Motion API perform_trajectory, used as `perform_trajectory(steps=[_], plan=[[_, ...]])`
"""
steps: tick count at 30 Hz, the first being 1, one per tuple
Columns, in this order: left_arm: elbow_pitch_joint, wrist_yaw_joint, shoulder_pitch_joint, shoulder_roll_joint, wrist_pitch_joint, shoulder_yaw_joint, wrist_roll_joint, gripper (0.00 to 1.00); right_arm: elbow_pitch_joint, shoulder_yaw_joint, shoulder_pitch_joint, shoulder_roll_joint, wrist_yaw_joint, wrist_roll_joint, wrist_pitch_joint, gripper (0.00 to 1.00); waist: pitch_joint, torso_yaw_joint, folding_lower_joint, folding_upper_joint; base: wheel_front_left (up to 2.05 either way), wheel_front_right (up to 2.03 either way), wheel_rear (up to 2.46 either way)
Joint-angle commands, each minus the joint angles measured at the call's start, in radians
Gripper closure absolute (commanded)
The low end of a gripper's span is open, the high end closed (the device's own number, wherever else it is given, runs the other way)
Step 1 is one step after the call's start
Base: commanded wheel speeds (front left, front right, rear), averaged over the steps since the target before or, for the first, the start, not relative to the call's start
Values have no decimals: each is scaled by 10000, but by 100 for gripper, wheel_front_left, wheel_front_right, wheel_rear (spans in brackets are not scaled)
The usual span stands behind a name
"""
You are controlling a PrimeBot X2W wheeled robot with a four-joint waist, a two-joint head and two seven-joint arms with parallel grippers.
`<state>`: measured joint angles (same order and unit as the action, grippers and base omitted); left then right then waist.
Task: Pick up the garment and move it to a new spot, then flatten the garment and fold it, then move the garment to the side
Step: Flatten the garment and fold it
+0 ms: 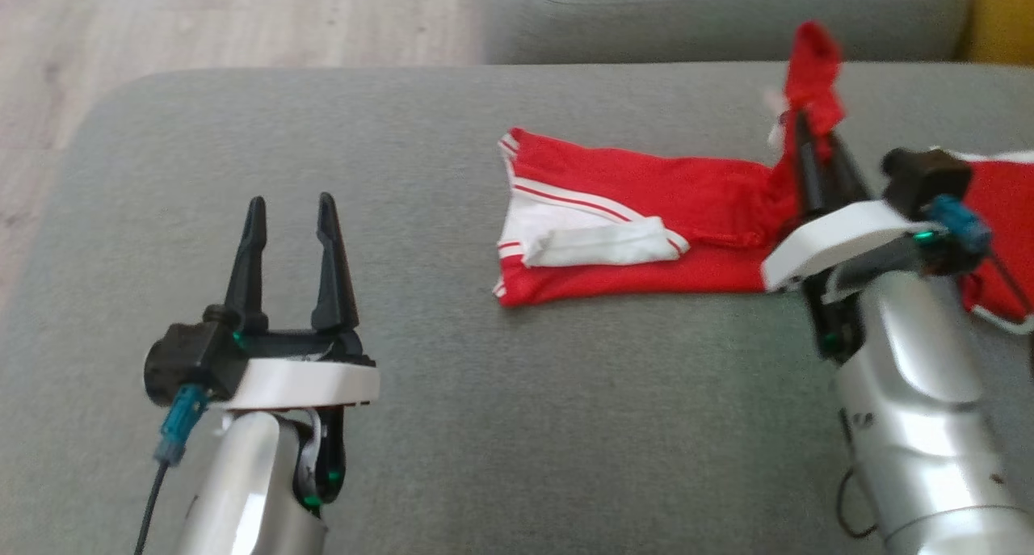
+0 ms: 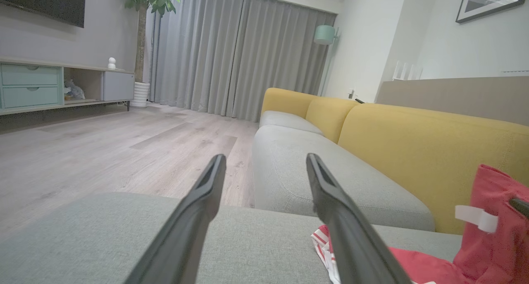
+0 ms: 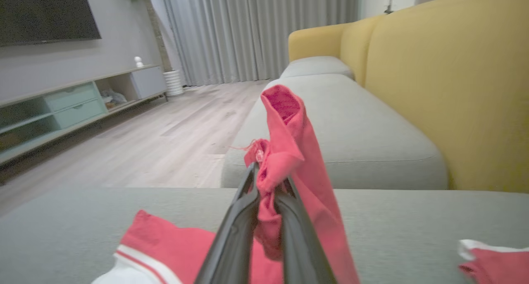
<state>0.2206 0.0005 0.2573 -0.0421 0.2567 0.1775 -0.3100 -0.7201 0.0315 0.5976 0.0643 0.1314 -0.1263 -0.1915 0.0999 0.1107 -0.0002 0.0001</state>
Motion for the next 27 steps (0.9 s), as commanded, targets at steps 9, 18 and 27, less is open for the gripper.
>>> perform_trajectory(steps=[9, 18, 27], plan=[[-216, 130, 262, -82, 51, 95, -178, 0, -80, 2785, 460, -139, -7, -2522, 111, 100, 237, 1213, 2, -1, 0, 0, 0], [-318, 329, 741, -82, 51, 714, -493, 0, -1847, 3572, 1378, -140, -7, -2969, -313, 100, 961, 1930, 2, -1, 0, 0, 0], [-243, 437, 842, -81, 51, 897, -569, 0, -2262, 4878, 1314, -140, -7, -4046, -564, 0, 1068, 2042, 2, -1, 0, 0, 0]])
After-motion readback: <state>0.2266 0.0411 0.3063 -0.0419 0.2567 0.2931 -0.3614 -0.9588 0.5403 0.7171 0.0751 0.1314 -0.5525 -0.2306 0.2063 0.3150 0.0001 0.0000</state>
